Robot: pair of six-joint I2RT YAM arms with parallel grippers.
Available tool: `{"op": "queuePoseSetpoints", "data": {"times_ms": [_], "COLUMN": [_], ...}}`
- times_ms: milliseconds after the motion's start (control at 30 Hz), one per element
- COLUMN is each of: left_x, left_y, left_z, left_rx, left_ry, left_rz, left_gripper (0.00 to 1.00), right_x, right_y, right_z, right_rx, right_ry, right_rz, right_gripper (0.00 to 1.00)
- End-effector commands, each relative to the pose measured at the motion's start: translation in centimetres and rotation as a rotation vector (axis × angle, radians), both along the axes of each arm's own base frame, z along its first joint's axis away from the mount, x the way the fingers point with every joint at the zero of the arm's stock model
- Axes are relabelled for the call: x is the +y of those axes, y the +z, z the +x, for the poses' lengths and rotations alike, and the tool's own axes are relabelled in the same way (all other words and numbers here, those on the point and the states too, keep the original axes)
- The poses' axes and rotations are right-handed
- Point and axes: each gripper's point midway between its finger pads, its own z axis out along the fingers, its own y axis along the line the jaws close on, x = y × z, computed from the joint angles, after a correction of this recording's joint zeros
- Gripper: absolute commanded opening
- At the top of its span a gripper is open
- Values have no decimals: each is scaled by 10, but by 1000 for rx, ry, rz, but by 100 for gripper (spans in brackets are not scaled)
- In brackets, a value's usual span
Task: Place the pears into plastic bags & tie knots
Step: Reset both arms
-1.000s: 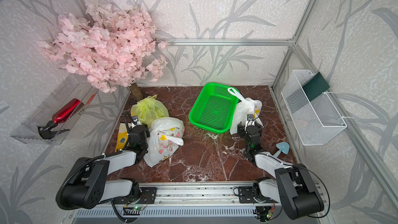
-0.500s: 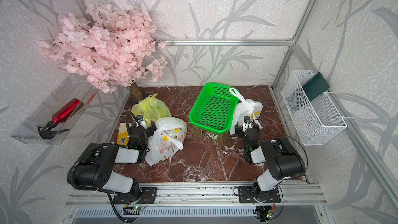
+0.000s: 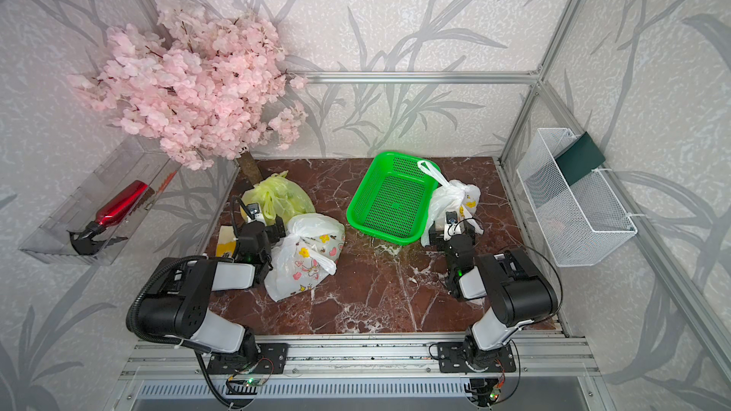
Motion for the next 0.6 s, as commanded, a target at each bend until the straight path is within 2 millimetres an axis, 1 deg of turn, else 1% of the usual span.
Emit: {"op": "queuePoseSetpoints", "data": {"times_ms": [0, 100, 267, 567], "left_x": [3, 3, 3, 3], "left_y": [1, 1, 1, 1], "left_z": [2, 2, 2, 2], "left_rx": [0, 1, 0, 2], "left_ry": [19, 17, 17, 18], "left_rz": [-16, -16, -16, -16], "left_gripper": [99, 99, 99, 99], "right_x": [-1, -1, 1, 0], "right_y": [7, 6, 3, 3], "right_z": [7, 9, 18, 18], "right_rx": [-19, -7, 45, 44], "right_ry": [-14, -16, -17, -19], "right_rz": [-6, -8, -14, -13], "right_gripper": [99, 99, 99, 99]}}
